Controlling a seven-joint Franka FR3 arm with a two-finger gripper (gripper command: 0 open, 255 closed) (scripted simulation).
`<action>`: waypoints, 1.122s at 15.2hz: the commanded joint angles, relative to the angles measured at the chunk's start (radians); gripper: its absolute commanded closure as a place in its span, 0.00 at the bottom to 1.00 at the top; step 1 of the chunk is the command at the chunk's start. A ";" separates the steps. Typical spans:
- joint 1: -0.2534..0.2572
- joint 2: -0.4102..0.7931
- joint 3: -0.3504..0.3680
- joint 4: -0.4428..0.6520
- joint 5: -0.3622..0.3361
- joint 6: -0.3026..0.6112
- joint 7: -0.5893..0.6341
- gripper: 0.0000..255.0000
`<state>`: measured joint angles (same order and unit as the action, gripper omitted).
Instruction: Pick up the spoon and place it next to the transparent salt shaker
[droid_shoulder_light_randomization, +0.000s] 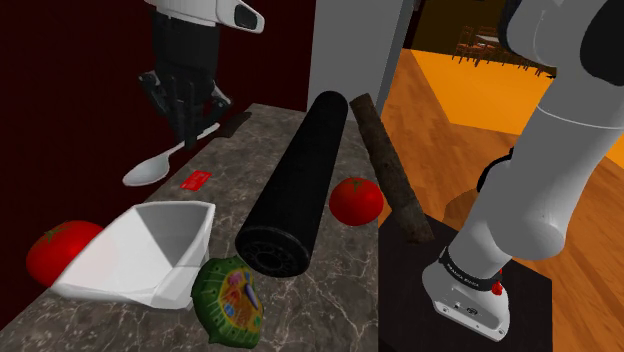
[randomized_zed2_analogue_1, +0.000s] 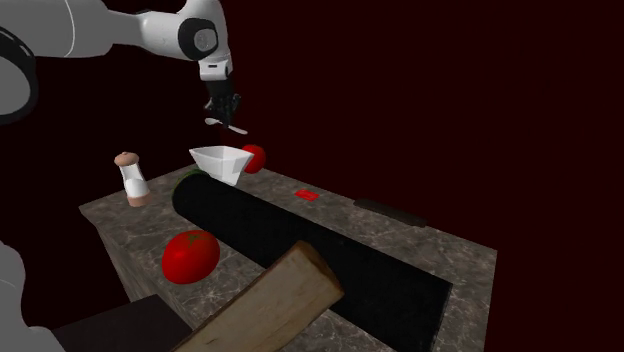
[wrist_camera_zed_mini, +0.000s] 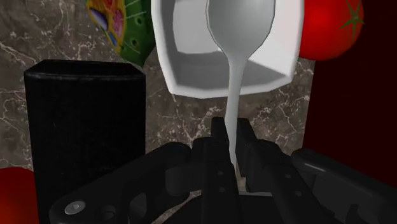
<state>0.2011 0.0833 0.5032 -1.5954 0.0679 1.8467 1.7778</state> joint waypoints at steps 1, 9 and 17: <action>0.024 0.000 0.019 -0.006 -0.009 0.010 0.045 1.00; 0.128 0.003 0.100 -0.011 -0.053 0.028 0.236 1.00; 0.262 0.085 0.177 0.070 -0.155 0.017 0.456 1.00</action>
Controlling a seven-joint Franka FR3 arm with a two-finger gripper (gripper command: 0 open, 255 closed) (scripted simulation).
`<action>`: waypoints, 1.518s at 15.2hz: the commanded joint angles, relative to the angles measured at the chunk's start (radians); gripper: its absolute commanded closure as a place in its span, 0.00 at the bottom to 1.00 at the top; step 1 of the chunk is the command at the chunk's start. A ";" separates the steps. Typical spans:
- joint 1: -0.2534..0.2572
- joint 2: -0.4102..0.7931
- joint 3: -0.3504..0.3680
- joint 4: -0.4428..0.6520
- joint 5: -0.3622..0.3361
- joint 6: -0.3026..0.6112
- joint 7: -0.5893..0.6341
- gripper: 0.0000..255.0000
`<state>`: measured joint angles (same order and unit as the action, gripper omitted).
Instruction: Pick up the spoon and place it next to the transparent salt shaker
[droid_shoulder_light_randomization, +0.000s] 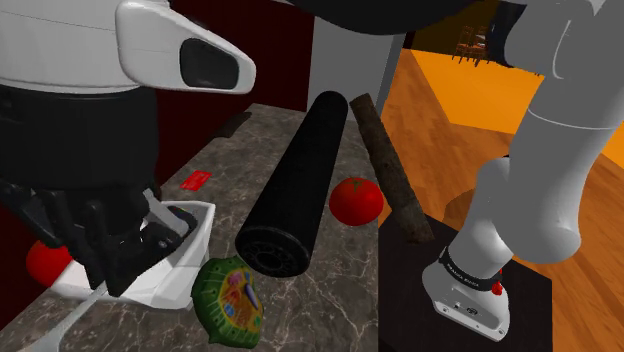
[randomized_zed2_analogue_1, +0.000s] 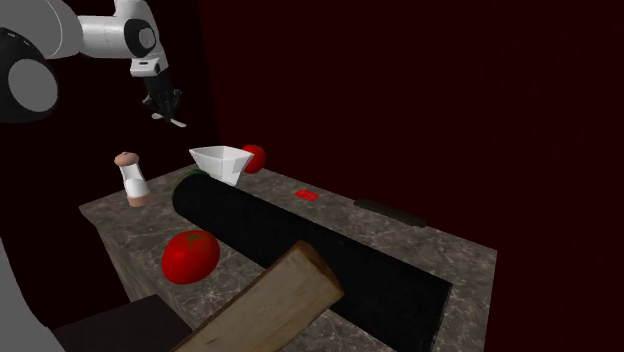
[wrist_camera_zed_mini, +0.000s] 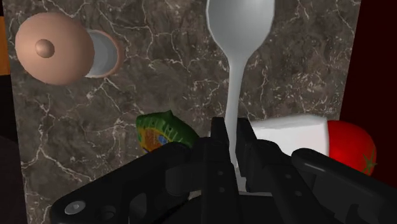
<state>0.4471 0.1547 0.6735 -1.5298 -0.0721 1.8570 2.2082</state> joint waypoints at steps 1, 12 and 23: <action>0.036 0.030 0.015 0.021 -0.032 0.002 0.054 1.00; 0.032 0.024 0.013 -0.120 -0.032 0.138 0.063 1.00; 0.031 0.044 0.006 -0.248 -0.051 0.281 0.074 1.00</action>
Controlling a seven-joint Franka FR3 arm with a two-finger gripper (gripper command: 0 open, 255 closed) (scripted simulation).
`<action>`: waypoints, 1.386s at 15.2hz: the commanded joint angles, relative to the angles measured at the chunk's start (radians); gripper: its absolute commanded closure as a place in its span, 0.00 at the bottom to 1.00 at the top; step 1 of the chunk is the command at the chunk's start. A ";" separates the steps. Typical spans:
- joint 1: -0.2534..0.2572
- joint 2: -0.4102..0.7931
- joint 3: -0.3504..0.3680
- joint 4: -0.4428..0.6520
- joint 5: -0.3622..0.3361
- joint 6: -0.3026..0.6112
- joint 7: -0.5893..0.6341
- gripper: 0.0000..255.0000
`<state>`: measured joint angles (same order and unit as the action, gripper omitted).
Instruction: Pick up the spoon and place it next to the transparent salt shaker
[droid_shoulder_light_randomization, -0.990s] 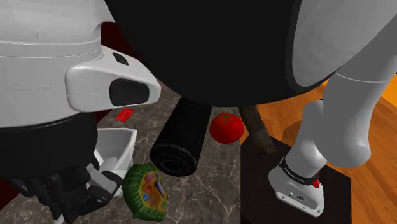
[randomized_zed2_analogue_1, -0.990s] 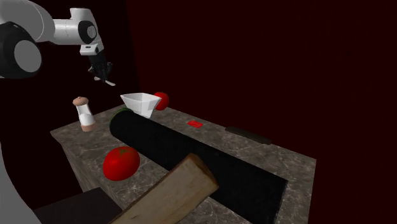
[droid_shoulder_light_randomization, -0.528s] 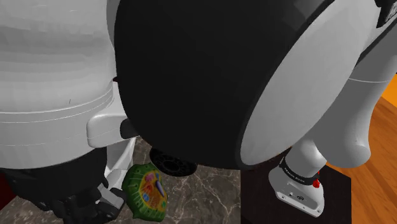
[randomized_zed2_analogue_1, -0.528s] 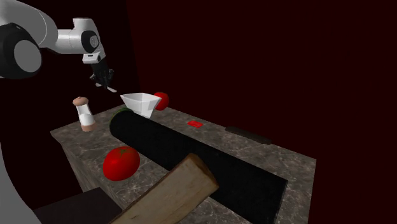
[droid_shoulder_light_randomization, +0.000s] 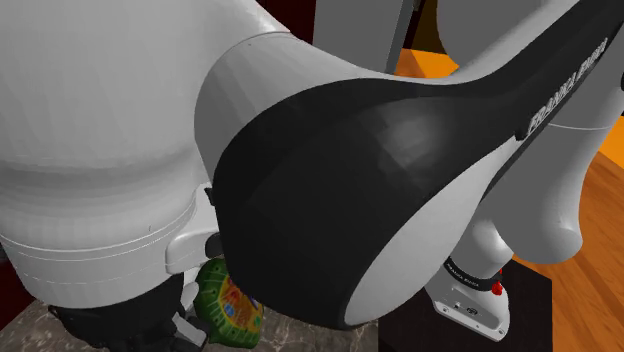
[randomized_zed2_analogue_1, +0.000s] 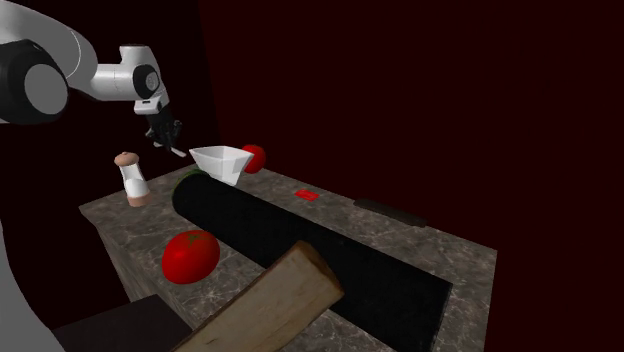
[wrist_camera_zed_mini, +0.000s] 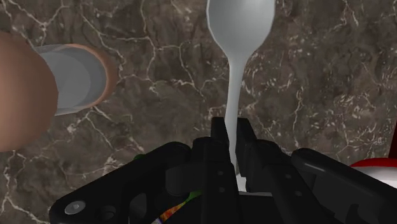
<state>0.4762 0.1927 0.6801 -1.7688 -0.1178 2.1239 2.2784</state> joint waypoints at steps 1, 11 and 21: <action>0.003 0.009 -0.002 -0.019 -0.008 0.026 0.006 1.00; 0.013 0.054 -0.015 -0.105 -0.050 0.147 0.032 1.00; 0.034 0.119 -0.042 -0.167 -0.112 0.261 0.072 1.00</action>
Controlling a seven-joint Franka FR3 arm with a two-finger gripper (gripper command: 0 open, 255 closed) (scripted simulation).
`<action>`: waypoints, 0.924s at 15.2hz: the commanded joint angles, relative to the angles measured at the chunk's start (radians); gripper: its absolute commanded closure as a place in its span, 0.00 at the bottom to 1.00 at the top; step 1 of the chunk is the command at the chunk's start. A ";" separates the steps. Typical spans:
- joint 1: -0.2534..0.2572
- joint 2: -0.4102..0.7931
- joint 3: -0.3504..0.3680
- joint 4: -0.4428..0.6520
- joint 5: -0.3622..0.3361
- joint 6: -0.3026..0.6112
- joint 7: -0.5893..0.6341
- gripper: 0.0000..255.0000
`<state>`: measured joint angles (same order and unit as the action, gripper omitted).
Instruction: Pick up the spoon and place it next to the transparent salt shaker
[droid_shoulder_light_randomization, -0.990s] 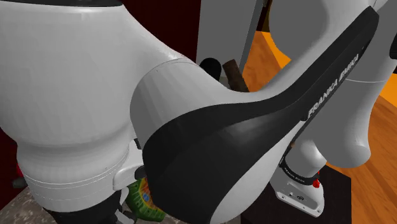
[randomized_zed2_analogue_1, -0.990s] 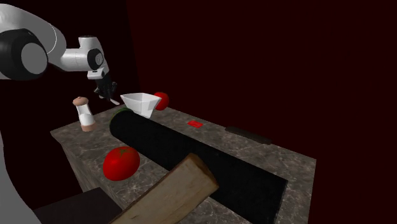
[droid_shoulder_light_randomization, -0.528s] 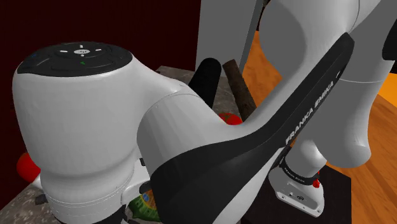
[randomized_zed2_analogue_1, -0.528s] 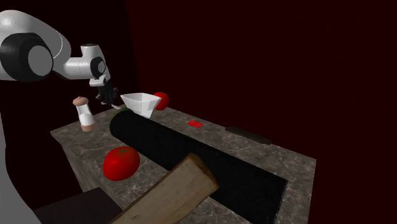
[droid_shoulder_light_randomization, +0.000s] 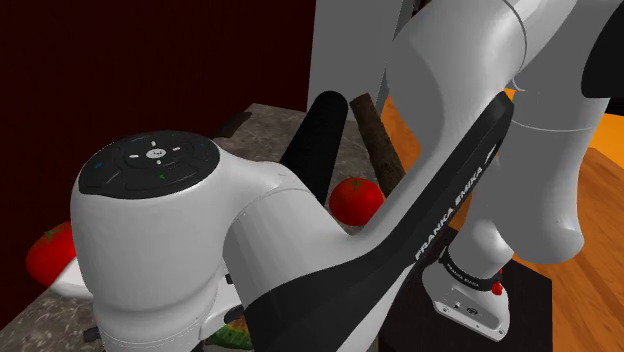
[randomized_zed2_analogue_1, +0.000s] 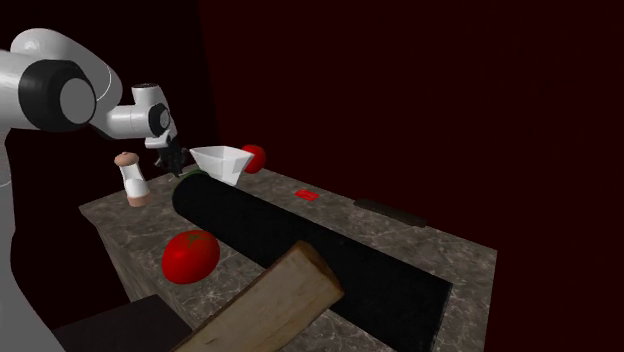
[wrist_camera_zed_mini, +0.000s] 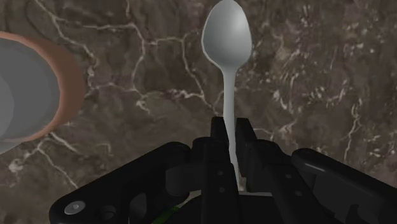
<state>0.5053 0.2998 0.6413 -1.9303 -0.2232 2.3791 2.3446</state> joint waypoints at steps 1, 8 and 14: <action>0.007 0.019 -0.006 -0.010 -0.014 0.016 0.010 1.00; 0.021 0.053 -0.024 -0.029 -0.047 0.064 0.031 1.00; 0.019 0.054 -0.027 -0.034 -0.046 0.070 0.027 0.00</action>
<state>0.5230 0.3457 0.6178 -1.9598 -0.2676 2.4615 2.3706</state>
